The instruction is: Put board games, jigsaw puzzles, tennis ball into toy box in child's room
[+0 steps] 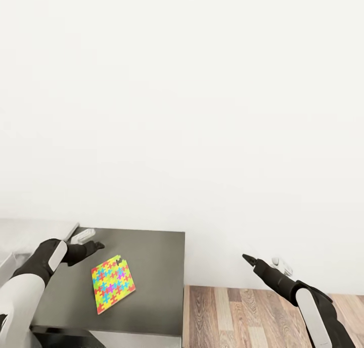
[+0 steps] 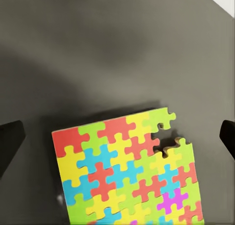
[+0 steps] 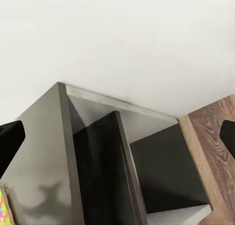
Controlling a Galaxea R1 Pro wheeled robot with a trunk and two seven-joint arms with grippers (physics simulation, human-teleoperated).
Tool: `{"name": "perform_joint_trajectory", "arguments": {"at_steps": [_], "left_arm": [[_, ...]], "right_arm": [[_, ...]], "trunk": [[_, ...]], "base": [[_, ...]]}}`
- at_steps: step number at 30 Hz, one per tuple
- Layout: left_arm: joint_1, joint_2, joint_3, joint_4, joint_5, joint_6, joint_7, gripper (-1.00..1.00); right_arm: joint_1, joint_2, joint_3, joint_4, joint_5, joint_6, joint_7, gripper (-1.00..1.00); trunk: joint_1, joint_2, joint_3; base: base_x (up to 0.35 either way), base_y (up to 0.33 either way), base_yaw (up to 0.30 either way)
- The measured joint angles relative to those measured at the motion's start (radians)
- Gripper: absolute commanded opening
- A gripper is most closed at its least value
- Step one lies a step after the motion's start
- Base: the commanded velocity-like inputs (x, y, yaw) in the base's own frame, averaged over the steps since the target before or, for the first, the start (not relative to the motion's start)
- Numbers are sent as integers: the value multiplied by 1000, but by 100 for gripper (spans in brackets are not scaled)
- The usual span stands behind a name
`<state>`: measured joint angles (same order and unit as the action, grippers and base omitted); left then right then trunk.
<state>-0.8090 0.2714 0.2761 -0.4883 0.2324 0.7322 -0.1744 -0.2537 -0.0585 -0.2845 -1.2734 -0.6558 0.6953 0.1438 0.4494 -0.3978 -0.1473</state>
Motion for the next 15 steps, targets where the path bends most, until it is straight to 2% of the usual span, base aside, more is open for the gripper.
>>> {"name": "perform_joint_trajectory", "arguments": {"at_steps": [6, 15], "left_arm": [[0, 15, -3, 1, -3, 9, -75, 100], [0, 14, -8, 1, -8, 4, -98, 100]], "right_arm": [[0, 0, 0, 1, 0, 0, 0, 100], [0, 0, 0, 1, 0, 0, 0, 100]], "trunk": [[0, 0, -10], [0, 0, -25]], "base": [[0, 0, 0], [0, 0, 0]]}}
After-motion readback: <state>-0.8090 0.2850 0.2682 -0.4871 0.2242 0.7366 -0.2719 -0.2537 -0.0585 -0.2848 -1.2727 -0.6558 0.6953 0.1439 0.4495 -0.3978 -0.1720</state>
